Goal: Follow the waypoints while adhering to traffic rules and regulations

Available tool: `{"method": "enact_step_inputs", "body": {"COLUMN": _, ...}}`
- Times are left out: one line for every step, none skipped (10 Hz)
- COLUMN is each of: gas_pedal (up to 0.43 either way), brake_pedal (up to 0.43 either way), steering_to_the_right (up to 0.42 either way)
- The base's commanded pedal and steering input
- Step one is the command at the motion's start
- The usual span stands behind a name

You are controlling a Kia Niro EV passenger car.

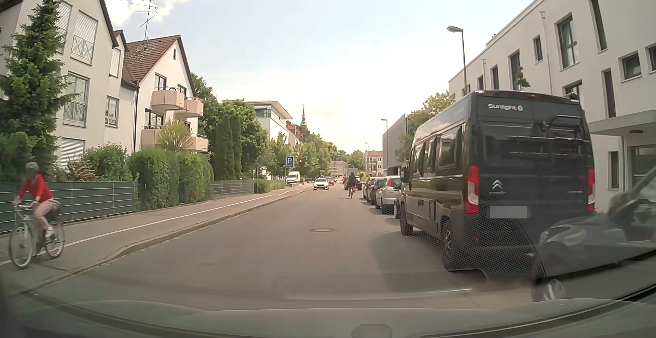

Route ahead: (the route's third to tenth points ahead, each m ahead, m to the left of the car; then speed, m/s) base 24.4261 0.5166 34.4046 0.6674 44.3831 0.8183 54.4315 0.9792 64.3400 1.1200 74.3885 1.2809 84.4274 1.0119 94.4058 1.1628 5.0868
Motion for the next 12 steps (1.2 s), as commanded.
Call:
{"method": "enact_step_inputs", "body": {"gas_pedal": 0.0, "brake_pedal": 0.0, "steering_to_the_right": -0.003}}
{"method": "enact_step_inputs", "body": {"gas_pedal": 0.0, "brake_pedal": 0.0, "steering_to_the_right": -0.004}}
{"method": "enact_step_inputs", "body": {"gas_pedal": 0.0, "brake_pedal": 0.0, "steering_to_the_right": -0.004}}
{"method": "enact_step_inputs", "body": {"gas_pedal": 0.0, "brake_pedal": 0.0, "steering_to_the_right": -0.006}}
{"method": "enact_step_inputs", "body": {"gas_pedal": 0.0, "brake_pedal": 0.024, "steering_to_the_right": -0.011}}
{"method": "enact_step_inputs", "body": {"gas_pedal": 0.0, "brake_pedal": 0.055, "steering_to_the_right": -0.013}}
{"method": "enact_step_inputs", "body": {"gas_pedal": 0.0, "brake_pedal": 0.122, "steering_to_the_right": -0.014}}
{"method": "enact_step_inputs", "body": {"gas_pedal": 0.0, "brake_pedal": 0.146, "steering_to_the_right": -0.014}}
{"method": "enact_step_inputs", "body": {"gas_pedal": 0.0, "brake_pedal": 0.146, "steering_to_the_right": -0.014}}
{"method": "enact_step_inputs", "body": {"gas_pedal": 0.0, "brake_pedal": 0.146, "steering_to_the_right": -0.015}}
{"method": "enact_step_inputs", "body": {"gas_pedal": 0.0, "brake_pedal": 0.146, "steering_to_the_right": -0.016}}
{"method": "enact_step_inputs", "body": {"gas_pedal": 0.0, "brake_pedal": 0.146, "steering_to_the_right": -0.017}}
